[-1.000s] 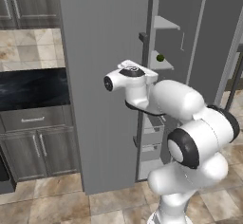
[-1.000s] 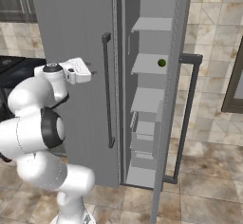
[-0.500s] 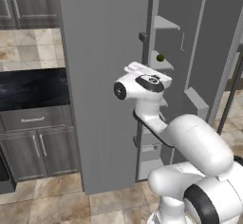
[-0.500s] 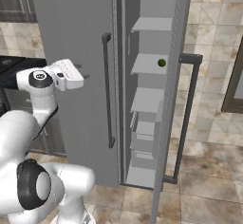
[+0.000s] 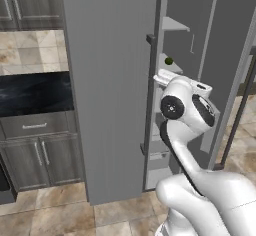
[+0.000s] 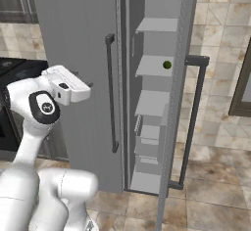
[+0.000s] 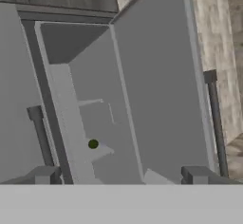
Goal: Pick up the frozen fish from the freezer, place it on any shelf in the fridge, and close the fridge and freezer doors when done.
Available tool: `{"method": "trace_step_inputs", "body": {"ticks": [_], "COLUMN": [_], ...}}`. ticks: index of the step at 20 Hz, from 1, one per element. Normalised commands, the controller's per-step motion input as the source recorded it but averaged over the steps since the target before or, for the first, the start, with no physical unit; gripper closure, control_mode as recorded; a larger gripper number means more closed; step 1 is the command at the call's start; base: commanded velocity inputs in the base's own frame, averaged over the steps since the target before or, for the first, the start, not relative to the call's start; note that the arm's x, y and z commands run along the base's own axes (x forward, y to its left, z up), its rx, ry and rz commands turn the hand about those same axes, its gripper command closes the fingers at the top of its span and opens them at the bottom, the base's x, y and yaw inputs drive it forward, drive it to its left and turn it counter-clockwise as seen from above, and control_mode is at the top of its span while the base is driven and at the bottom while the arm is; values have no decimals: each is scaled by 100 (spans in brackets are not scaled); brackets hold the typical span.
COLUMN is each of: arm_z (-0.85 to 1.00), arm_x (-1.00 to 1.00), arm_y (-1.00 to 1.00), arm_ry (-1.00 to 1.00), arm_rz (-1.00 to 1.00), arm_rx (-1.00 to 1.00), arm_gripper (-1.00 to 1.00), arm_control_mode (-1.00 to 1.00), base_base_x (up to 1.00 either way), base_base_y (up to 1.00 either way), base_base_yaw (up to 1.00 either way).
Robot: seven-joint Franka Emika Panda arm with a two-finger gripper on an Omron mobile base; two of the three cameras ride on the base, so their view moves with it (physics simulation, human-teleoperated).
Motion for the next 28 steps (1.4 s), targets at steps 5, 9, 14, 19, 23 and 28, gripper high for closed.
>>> {"method": "trace_step_inputs", "body": {"ticks": [5,9,14,19,23,28], "arm_z": [34,29,6,0,0,2], "arm_x": [-100,-100,-100,-100,-100,-100], "arm_y": [-23,-14,-13,-9,-78,-100], "arm_ry": [13,16,6,0,-1,0], "arm_rz": [27,25,22,13,7,0], "arm_rx": [5,3,1,0,7,13], "arm_gripper": [-100,-100,-100,-100,-100,-100], "arm_control_mode": [-100,-100,-100,-100,-100,-100], "base_base_x": [0,0,0,0,0,0], "base_base_y": [0,0,0,0,0,0], "base_base_yaw": [0,0,0,0,0,0]}}
